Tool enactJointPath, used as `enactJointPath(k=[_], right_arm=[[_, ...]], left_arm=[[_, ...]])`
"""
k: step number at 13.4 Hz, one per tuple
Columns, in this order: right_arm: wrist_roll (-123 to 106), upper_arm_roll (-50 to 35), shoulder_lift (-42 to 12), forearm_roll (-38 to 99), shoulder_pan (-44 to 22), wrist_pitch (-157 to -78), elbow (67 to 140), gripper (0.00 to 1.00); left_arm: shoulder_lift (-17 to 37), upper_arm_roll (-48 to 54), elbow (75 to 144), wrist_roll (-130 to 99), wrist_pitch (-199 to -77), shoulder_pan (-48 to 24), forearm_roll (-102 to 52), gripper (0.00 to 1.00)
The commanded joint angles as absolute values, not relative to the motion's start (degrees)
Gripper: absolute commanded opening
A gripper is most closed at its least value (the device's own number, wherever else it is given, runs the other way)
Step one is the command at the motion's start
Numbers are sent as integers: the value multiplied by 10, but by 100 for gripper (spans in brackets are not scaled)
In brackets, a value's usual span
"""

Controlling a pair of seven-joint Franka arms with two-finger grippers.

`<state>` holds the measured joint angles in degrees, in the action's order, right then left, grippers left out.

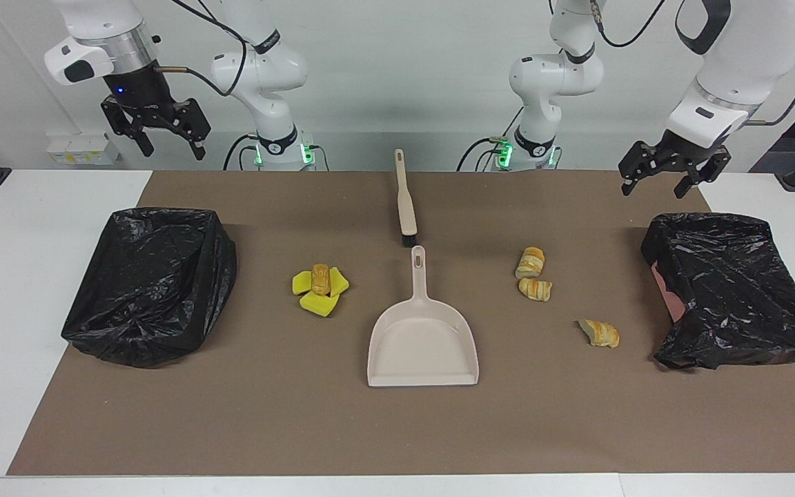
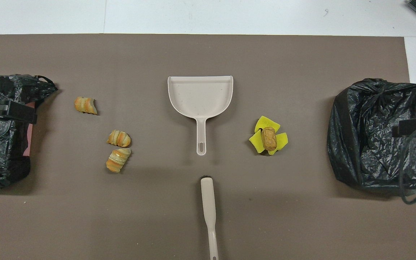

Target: Sweep and dump trash in bin

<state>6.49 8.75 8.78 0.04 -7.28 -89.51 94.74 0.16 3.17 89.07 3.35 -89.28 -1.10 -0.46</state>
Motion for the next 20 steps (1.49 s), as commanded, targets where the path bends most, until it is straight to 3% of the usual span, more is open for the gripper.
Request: enactJointPath(k=[1,4,8,12,20], right_arm=[[54,86,91,14,-69,-903,954,100],[54,86,91,14,-69,-903,954,100],[54,86,91,14,-69,-903,954,100],[54,86,91,14,-69,-903,954,100],[54,86,91,14,-69,-903,954,100]], left_arm=[[-7,34,898,30,-888,-13,-3,100],[-19,38,917,27,-892,-17,-5,100],[-45,38,993,11,-902,-83,-7,100],[-83,38,1111,-95,-1010,-181,-26,100],[-75,38,1277,-290,-1193,-398,-26,100]])
